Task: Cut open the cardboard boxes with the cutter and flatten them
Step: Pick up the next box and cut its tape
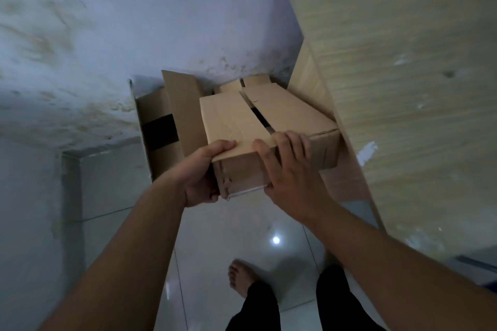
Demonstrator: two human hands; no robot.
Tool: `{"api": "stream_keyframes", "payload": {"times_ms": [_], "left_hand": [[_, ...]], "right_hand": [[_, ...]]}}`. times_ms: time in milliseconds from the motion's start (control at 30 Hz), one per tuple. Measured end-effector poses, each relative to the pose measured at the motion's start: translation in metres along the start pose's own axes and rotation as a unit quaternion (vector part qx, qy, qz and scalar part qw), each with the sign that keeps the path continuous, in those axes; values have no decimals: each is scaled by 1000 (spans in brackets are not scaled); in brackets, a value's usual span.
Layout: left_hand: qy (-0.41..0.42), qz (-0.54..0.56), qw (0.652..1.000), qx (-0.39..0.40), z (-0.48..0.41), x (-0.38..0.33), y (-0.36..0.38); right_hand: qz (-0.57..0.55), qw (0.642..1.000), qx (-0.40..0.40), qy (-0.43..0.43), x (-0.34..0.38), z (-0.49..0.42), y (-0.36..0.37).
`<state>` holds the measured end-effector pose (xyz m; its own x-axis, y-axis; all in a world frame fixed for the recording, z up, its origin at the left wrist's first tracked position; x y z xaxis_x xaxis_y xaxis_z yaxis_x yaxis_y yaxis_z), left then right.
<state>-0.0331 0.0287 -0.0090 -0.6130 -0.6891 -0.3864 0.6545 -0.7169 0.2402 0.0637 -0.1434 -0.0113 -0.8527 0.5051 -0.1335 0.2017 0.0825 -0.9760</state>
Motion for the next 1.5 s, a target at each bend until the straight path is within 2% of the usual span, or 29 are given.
{"api": "stream_keyframes", "payload": {"times_ms": [100,267,367,467,633,700,767,867,933,1100,1200,1300,1367,1433,1500], "left_hand": [[12,-33,999,-15,42,-25,8],[24,-66,996,-52,95,-52,17],[45,-32,995,-86,117,-62,15],[100,33,990,-95,138,-73,12],[230,146,962,-30,178,-99,22],[274,207,939,17,191,-113,34],[321,208,922,58,201,-126,55],[374,175,907,88,210,-139,98],[391,116,907,101,210,-142,131],[432,-110,893,67,193,-132,221],[459,-243,854,34,171,-117,283],[477,-374,796,5,135,-97,343],[463,-435,772,-18,109,-82,379],[446,-475,759,-22,88,-65,411],[432,-518,738,-26,70,-50,437]], "right_hand": [[-6,1000,14,-15,-5,-17,-29],[-52,998,-2,25,-1,-31,-64],[-51,998,-25,17,8,-46,-87],[-52,997,-56,12,15,-67,-114],[-66,990,-108,55,-4,-95,-171],[-113,982,-126,89,-19,-103,-197],[-191,959,-152,146,-36,-106,-221],[-304,906,-190,225,-70,-106,-246],[-380,858,-203,281,-100,-102,-254],[-556,693,-183,421,-193,-71,-245],[-614,600,-186,478,-258,-44,-224],[-664,513,-146,524,-322,-13,-190],[-704,450,-110,539,-357,9,-168],[-726,406,-76,550,-383,32,-148],[-736,380,-44,559,-401,53,-132]]}}
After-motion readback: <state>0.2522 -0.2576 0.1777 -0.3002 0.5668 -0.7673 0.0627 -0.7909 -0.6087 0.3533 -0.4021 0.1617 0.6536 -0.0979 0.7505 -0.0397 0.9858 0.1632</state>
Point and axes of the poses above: each hand's wrist, its own z-axis away from the middle knuckle, its own y-axis out of the palm, x = y × z, the point moved 2 cm from there along -z, towards the middle knuckle, and after that the axes turned 13 degrees about z, right-handed, at the moved point
